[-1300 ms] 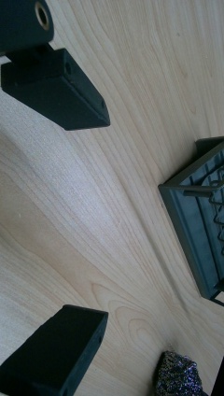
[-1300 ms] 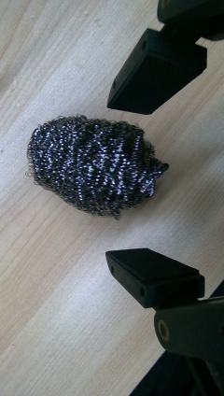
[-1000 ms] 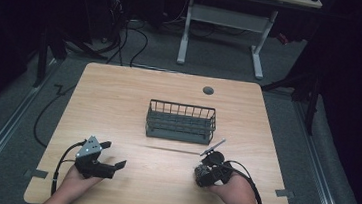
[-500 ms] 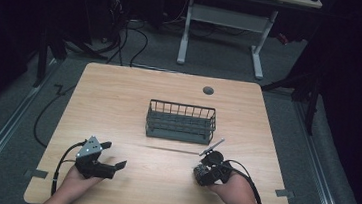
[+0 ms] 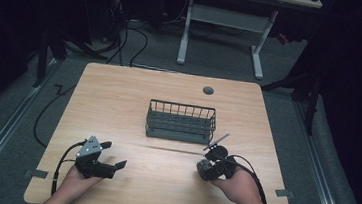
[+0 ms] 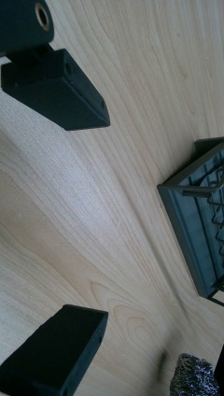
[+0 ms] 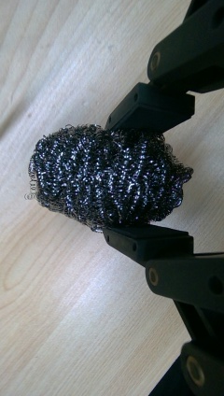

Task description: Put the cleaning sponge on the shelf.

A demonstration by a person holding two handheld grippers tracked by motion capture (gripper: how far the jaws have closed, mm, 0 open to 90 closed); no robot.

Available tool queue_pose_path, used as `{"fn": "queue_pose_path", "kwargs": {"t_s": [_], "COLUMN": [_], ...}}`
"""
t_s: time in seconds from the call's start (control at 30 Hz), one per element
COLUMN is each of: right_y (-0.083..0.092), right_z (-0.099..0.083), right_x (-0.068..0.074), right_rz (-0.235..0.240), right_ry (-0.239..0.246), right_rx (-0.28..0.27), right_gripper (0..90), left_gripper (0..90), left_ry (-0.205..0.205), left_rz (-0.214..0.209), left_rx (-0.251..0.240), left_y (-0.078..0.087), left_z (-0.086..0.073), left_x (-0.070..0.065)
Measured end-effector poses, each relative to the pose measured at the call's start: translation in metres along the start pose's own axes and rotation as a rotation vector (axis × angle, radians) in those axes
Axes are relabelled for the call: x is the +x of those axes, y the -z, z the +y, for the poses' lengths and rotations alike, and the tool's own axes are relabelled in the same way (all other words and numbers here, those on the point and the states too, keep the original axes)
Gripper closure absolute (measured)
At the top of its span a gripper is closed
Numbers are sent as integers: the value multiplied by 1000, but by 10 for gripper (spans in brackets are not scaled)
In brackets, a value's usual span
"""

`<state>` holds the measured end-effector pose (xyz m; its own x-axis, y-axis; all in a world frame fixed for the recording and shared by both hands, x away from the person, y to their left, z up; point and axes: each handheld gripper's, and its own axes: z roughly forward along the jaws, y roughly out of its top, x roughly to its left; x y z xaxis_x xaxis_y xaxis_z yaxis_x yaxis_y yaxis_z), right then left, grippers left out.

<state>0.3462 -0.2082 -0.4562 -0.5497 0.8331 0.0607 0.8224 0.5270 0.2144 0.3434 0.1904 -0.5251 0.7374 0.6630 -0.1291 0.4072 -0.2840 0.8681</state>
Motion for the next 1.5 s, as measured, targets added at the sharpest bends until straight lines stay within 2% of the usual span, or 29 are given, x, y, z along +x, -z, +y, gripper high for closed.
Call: {"fn": "queue_pose_path", "kwargs": {"t_s": [0.17, 0.2, 0.3, 0.33, 0.43, 0.57, 0.87, 1.2, 1.37, 1.43, 1.47, 1.5], "right_y": [5, 6, 11, 12, 17, 21, 32, 46, 55, 57, 59, 60], "right_z": [1, 2, 3, 4, 6, 9, 15, 24, 30, 32, 33, 34], "right_x": [-6, -9, -12, -16, -19, -23, -27, -35, -37, -37, -36, -37], "right_rz": [6, 6, 18, 21, 27, 29, 20, 18, 14, 12, 15, 11], "right_ry": [-21, -11, -61, -46, -65, -63, -61, -81, -72, -78, -95, -78], "right_rx": [-12, -19, -6, -12, 2, -2, -3, -11, -23, -21, -19, -27], "right_gripper": [480, 480, 480, 479, 480, 480, 480, 480, 480, 480, 479, 479], "left_gripper": [77, 77, 77, 77, 77, 77, 77, 77, 77, 76, 74, 73], "left_ry": [-1, -2, -4, -4, 0, -3, 0, 5, 11, 14, 13, 14], "left_rz": [-2, -4, -5, -2, -2, -5, -4, 2, 18, 21, 22, 23], "left_rx": [-1, -2, -1, -3, -2, 0, -7, -6, -11, -10, -9, -11], "left_y": [0, 1, 1, 0, 1, 0, 1, 0, 2, 2, 2, 1], "left_z": [0, 0, 0, 0, 0, 0, 0, 0, 0, 0, 0, 0], "left_x": [0, 0, 0, 0, 0, -1, 0, 1, 2, 3, 3, 3]}}
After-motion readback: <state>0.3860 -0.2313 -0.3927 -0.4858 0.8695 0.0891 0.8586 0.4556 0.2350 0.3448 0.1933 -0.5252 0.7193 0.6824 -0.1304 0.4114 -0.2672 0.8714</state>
